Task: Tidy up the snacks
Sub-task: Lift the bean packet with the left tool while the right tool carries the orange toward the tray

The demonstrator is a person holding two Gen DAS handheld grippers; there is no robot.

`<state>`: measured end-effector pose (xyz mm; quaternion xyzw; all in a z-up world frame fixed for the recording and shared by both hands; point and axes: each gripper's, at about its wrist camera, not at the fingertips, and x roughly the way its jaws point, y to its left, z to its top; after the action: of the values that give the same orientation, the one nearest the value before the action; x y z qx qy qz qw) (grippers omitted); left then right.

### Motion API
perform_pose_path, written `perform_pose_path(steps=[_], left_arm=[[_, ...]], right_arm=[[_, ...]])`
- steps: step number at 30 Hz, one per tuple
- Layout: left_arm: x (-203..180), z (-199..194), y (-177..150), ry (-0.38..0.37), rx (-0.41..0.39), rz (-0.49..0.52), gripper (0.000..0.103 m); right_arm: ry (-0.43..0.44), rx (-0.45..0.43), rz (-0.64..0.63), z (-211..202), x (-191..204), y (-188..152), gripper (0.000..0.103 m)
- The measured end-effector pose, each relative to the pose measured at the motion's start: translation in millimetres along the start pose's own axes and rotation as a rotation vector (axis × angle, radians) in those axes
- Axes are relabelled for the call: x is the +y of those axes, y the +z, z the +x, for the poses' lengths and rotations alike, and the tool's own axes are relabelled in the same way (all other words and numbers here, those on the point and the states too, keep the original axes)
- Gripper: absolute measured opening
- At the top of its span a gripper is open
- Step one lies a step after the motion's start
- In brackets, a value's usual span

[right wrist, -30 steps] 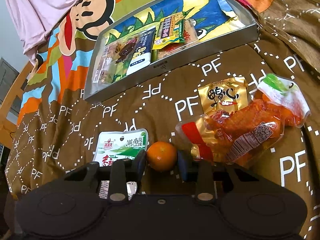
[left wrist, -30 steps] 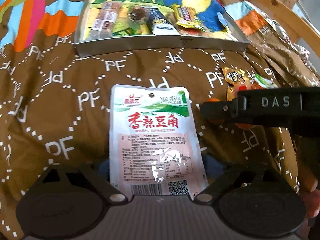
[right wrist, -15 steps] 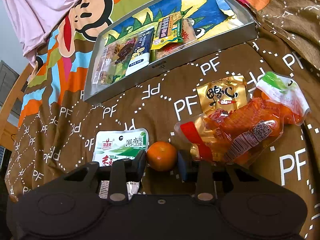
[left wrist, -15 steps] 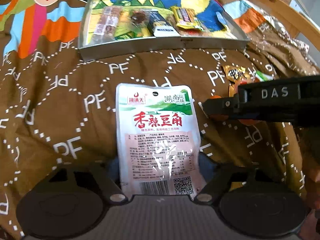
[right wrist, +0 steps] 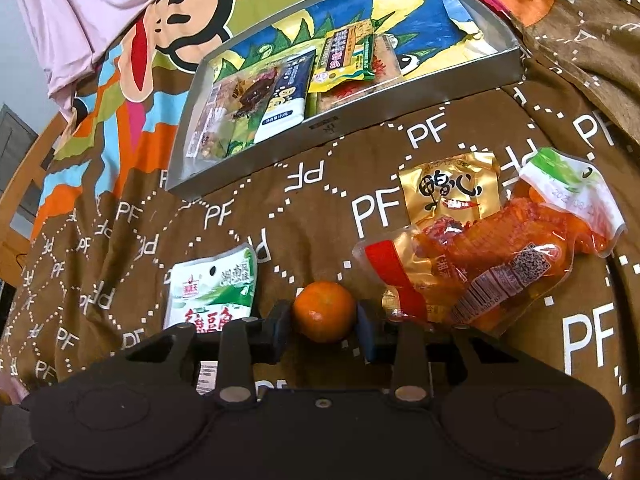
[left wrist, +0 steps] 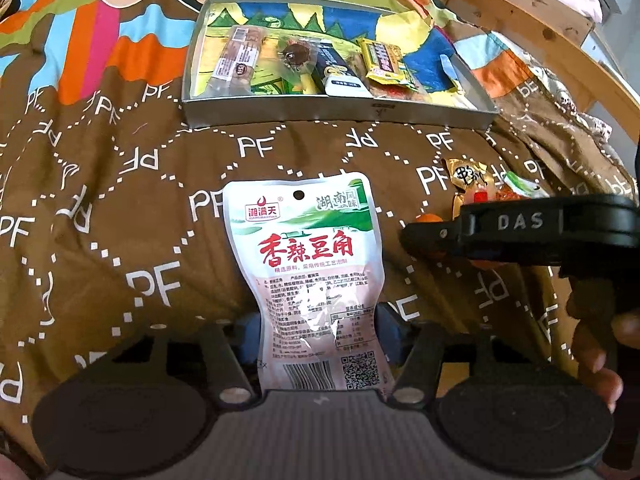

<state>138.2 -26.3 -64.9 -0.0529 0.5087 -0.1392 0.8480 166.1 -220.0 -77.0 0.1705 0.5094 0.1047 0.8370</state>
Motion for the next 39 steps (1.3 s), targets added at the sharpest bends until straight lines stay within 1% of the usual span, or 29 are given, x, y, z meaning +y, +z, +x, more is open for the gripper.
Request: perform_pose_path(steps=[3,4,5,6,8,12,16,19,21,23,26,28,32,34,37,39], left_arm=[[3.7,-4.0,-0.6,-0.020,-0.017,-0.026,0.060],[5.1,-5.4,-0.9,-0.026,-0.023,-0.033,0.060],[6.2,-6.4,-0.7,-0.030,-0.028,-0.041,0.060],[6.9,-7.3,-0.6,-0.034,-0.033,-0.047,0.060],[7.4,-9.1,-0.7,-0.035,-0.043,-0.053,0.060],[6.1,-12.2,-1.5,-0.031,-0.063,-0.054,0.060],[8.9,-19.7,-2.0,-0.048,-0.095,-0.077,0.060],[10.3,-25.7,-2.1,-0.057,-0.122,-0.089,0.060],[8.7,-29.0,-1.6,-0.049,-0.146,-0.082,0.060],[5.4,-34.4,-1.5,-0.027,-0.193,-0.055,0.060],[1.7,-40.2,-0.3,-0.026,-0.239,-0.033,0.060],[2.1,-42.2,1.5,-0.037,-0.254,-0.045,0.060],[2.7,-45.0,9.5,-0.026,-0.302,-0.062,0.060],[2.1,-44.1,17.0,-0.019,-0.328,-0.072,0.060],[5.0,-40.3,32.9,-0.050,-0.346,-0.117,0.060],[6.6,-37.3,44.4,-0.052,-0.356,-0.125,0.060]], right_arm=[[-0.004,0.001,-0.020,1.5,2.7,-0.7,0.042],[-0.008,0.001,-0.034,1.5,4.3,-1.0,0.041],[-0.020,0.000,-0.057,1.3,6.4,-1.5,0.039],[-0.037,-0.004,-0.090,0.6,10.0,-2.8,0.036],[-0.054,-0.012,-0.156,-0.7,17.5,-6.2,0.036],[-0.093,-0.053,-0.283,-5.7,33.5,-13.6,0.035],[-0.127,-0.127,-0.351,-18.5,41.2,-16.6,0.035],[-0.164,-0.207,-0.380,-32.2,42.9,-18.1,0.035],[-0.201,-0.267,-0.421,-39.4,46.4,-20.4,0.035],[-0.221,-0.313,-0.451,-43.8,49.3,-22.2,0.035],[-0.226,-0.353,-0.476,-46.5,51.7,-23.2,0.035],[-0.238,-0.377,-0.497,-47.4,54.1,-24.5,0.035],[-0.262,-0.424,-0.525,-48.4,58.0,-25.5,0.035],[-0.269,-0.448,-0.528,-48.6,58.1,-24.5,0.035],[-0.271,-0.480,-0.533,-44.7,57.4,-19.7,0.035],[-0.274,-0.489,-0.534,-38.6,56.0,-13.4,0.035]])
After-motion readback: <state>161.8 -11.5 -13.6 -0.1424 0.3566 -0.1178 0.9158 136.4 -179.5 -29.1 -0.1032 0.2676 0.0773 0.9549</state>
